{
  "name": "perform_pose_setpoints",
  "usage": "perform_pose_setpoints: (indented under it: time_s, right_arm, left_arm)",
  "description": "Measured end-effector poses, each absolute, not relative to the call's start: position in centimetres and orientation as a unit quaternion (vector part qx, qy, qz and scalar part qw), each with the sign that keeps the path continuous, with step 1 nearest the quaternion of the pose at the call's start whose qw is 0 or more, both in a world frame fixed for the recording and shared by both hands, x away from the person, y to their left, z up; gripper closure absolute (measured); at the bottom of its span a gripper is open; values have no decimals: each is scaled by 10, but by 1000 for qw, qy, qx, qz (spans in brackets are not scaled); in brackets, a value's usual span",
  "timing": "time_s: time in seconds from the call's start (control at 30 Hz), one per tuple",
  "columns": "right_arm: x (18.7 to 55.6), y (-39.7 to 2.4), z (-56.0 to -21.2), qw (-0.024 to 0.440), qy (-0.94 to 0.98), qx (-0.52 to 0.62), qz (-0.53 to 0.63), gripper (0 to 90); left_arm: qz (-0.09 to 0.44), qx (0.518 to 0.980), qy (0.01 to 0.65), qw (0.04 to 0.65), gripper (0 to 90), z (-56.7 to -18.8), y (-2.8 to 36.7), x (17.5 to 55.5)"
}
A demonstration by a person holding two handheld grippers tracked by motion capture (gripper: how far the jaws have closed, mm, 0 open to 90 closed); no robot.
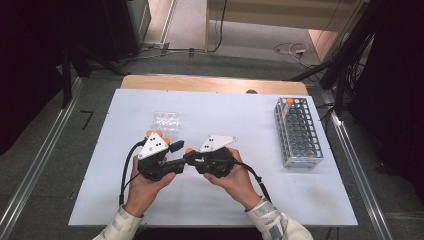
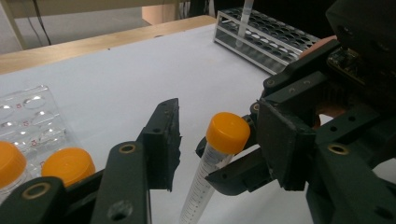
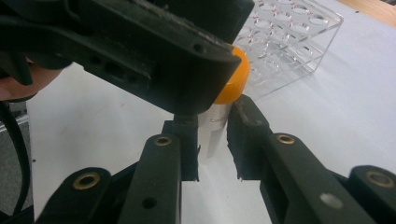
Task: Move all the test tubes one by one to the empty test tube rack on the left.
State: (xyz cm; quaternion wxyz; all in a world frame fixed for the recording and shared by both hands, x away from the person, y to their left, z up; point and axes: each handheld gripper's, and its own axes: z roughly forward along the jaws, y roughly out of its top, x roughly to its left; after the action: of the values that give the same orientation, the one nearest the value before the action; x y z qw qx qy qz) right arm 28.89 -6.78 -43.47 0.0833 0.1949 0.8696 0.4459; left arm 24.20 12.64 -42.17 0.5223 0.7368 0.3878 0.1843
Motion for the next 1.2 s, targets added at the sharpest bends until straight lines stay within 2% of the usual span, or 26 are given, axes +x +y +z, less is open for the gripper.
perform_pose_setpoints:
  time_s: [0.57, 0.93, 1.0, 1.1, 1.2]
  right_arm:
    - [288, -66, -435, 83, 870, 194, 445, 721]
    - [287, -65, -434, 77, 869, 196, 448, 708]
    - [287, -65, -433, 71, 868, 197, 451, 633]
    - [285, -64, -432, 65, 866, 200, 454, 455]
    - [284, -67, -431, 66, 863, 204, 458, 372]
  left_arm:
    - [183, 743, 380, 520, 673, -425, 124, 242]
    - [188, 741, 380, 520, 697, -423, 127, 241]
    - [192, 739, 382, 521, 698, -423, 129, 241]
    - [193, 730, 388, 528, 699, -419, 135, 241]
    - [198, 720, 393, 537, 699, -412, 144, 240]
